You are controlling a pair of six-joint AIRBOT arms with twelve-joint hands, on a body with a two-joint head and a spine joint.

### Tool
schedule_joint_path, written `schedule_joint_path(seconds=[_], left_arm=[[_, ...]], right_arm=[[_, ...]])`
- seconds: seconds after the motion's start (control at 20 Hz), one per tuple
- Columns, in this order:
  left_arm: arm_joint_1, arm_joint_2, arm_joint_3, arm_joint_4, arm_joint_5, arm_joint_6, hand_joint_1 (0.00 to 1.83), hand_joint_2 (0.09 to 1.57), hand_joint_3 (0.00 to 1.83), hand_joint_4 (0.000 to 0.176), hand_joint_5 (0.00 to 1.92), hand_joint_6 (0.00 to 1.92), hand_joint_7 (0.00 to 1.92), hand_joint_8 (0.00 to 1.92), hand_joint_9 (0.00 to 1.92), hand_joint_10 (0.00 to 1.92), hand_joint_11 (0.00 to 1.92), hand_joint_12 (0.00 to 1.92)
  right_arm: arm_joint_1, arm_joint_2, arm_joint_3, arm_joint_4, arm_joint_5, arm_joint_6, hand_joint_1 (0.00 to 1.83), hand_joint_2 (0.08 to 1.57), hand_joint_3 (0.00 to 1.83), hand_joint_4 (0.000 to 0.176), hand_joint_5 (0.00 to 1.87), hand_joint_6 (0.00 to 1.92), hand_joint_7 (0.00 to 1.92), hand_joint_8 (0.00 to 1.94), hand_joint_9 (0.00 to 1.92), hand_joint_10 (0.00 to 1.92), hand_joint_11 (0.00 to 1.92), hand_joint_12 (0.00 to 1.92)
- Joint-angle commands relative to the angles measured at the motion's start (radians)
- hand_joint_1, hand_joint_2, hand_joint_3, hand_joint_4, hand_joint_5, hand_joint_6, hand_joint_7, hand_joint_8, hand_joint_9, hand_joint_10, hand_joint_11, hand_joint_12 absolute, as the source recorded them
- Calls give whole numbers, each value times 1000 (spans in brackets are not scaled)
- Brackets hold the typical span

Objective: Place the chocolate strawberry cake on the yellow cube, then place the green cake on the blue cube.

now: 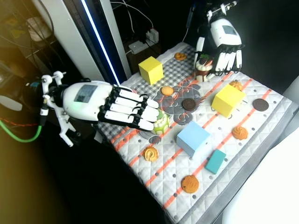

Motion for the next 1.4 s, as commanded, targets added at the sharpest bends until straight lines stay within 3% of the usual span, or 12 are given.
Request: schedule_joint_path(seconds=[0.0, 0.05, 0.15, 0.2, 0.3, 0.35, 0.55, 0.7, 0.75, 0.9, 0.95, 1.35], left_arm=[[-26, 7, 6, 19, -143, -6, 1222, 1118, 5, 0, 922, 857, 1046, 1042, 665, 1207, 117, 1705], [-40, 5, 13, 19, -147, -6, 1246, 1132, 2, 0, 878, 890, 1021, 1139, 653, 1228, 95, 1766], [-80, -16, 42, 3, -147, -6, 1102, 1113, 0, 9, 959, 959, 986, 904, 641, 1311, 106, 1870], [-105, -30, 63, -6, -142, -6, 1057, 1110, 0, 67, 973, 986, 973, 790, 639, 1244, 108, 1790], [-132, -45, 85, -15, -138, -6, 1045, 1112, 0, 91, 969, 994, 994, 675, 685, 1094, 91, 1711], [-149, -55, 101, -22, -132, -6, 1214, 1120, 0, 0, 906, 908, 1035, 1012, 700, 1048, 98, 1700], [-215, -125, 195, -79, -62, -7, 1261, 1116, 1, 0, 895, 865, 1066, 1061, 951, 775, 696, 1367], [-242, -166, 250, -96, -20, -7, 1257, 1106, 0, 0, 958, 928, 1023, 984, 952, 745, 522, 1452], [-248, -180, 267, -103, -12, -7, 1122, 1095, 0, 0, 998, 904, 1057, 581, 930, 686, 421, 1425], [-253, -206, 298, -113, 14, -7, 1123, 1093, 0, 0, 1004, 896, 1068, 571, 903, 702, 354, 1496], [-253, -215, 311, -117, 25, -7, 1037, 1005, 0, 0, 939, 108, 1133, 339, 842, 883, 309, 1611], [-248, -235, 347, -152, 65, -7, 989, 990, 0, 0, 942, 0, 1162, 422, 699, 1233, 172, 1782]], right_arm=[[4, -3, 2, 15, 122, -2, 0, 1288, 2, 123, 340, 3, 226, 5, 151, 7, 118, 224], [4, -4, 3, 15, 122, -2, 20, 1290, 2, 118, 348, 4, 235, 6, 158, 7, 119, 233], [4, -10, 5, 15, 121, -2, 5, 1295, 3, 117, 343, 1, 237, 3, 159, 4, 118, 245], [4, -12, 7, 15, 119, -2, 0, 1283, 0, 133, 324, 0, 218, 0, 145, 0, 95, 246], [4, -14, 9, 15, 117, -2, 0, 1282, 0, 130, 325, 2, 221, 2, 145, 1, 95, 248], [4, -15, 10, 15, 117, -2, 0, 1289, 0, 119, 338, 7, 239, 9, 164, 8, 114, 262], [5, -24, 16, 15, 117, -2, 0, 1280, 0, 130, 327, 1, 218, 1, 142, 1, 3, 462], [5, -29, 21, 14, 117, -2, 0, 1273, 0, 141, 330, 0, 228, 0, 155, 1, 0, 543], [5, -31, 22, 14, 117, -2, 0, 1276, 1, 136, 329, 3, 228, 1, 149, 2, 0, 508], [5, -34, 24, 14, 117, -2, 0, 1287, 3, 126, 326, 2, 229, 1, 146, 1, 0, 467], [4, -35, 25, 14, 117, -2, 16, 1293, 0, 132, 327, 0, 230, 0, 163, 0, 1, 504], [0, -36, 25, 15, 117, -2, 2, 1308, 1, 110, 346, 1, 203, 0, 136, 0, 0, 360]])
